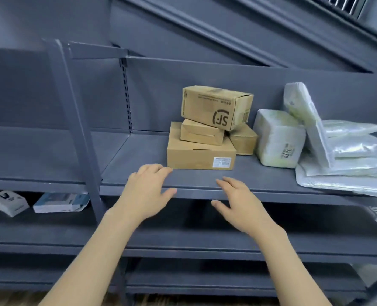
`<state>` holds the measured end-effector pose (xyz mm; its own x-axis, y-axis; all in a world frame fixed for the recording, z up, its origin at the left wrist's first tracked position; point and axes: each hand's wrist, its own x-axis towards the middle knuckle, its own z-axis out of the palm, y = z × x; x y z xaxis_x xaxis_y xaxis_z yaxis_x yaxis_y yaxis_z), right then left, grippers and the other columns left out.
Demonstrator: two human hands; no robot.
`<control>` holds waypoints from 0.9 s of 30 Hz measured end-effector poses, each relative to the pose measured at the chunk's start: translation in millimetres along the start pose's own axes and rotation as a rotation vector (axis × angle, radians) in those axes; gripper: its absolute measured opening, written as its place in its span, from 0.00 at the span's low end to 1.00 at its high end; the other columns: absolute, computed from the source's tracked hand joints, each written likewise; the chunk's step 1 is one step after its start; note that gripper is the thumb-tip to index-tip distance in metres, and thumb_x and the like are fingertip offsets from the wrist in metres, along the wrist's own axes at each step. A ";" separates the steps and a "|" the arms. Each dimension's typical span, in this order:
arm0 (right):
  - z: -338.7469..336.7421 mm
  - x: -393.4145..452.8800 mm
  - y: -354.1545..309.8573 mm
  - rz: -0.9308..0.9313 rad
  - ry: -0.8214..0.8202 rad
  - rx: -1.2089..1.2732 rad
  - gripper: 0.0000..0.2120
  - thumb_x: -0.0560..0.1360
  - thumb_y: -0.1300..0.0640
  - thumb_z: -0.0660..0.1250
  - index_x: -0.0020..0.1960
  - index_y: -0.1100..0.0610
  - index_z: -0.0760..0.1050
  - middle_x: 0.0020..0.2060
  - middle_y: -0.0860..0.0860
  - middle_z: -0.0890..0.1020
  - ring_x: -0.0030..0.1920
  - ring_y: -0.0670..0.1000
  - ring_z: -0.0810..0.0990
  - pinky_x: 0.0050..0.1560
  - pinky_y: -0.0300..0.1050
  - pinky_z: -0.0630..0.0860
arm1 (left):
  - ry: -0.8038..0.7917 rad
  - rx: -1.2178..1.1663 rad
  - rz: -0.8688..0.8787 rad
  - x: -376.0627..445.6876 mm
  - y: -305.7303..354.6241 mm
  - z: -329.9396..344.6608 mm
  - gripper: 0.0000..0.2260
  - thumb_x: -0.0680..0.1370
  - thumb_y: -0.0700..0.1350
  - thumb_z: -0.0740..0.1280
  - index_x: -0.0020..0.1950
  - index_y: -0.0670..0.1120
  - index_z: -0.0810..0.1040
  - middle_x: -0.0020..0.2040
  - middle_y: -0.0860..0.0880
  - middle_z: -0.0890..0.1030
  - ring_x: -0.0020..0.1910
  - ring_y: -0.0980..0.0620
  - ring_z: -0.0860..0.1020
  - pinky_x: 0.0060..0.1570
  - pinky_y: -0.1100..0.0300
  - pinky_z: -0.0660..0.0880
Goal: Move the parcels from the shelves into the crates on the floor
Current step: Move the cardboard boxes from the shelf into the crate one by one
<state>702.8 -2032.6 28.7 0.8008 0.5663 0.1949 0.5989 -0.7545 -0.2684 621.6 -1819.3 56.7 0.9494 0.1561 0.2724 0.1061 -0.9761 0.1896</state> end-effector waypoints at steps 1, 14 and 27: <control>-7.5 10.8 6.8 0.006 0.019 -0.005 0.29 0.79 0.46 0.60 0.76 0.52 0.56 0.75 0.48 0.59 0.74 0.48 0.55 0.70 0.44 0.61 | -0.002 0.018 0.014 14.9 2.6 -5.0 0.24 0.79 0.57 0.60 0.73 0.51 0.62 0.71 0.53 0.66 0.71 0.50 0.61 0.66 0.53 0.63; -97.8 175.3 49.7 0.035 0.370 -0.001 0.31 0.74 0.49 0.67 0.72 0.56 0.58 0.68 0.54 0.65 0.66 0.56 0.66 0.56 0.50 0.71 | 0.005 -0.212 -0.020 232.5 8.3 -34.6 0.35 0.75 0.54 0.67 0.77 0.48 0.53 0.73 0.45 0.62 0.71 0.43 0.63 0.67 0.49 0.64; -107.8 241.5 61.0 0.172 0.236 -0.032 0.39 0.70 0.39 0.69 0.74 0.49 0.55 0.68 0.62 0.61 0.62 0.62 0.70 0.57 0.52 0.72 | -0.069 -0.292 -0.105 328.2 -5.4 -30.3 0.41 0.73 0.42 0.71 0.77 0.56 0.48 0.69 0.45 0.65 0.63 0.45 0.68 0.58 0.53 0.70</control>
<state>933.3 -1977.6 161.1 0.8673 0.3396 0.3640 0.4513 -0.8450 -0.2869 923.7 -1758.2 173.6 0.9567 0.2333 0.1743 0.1246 -0.8689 0.4789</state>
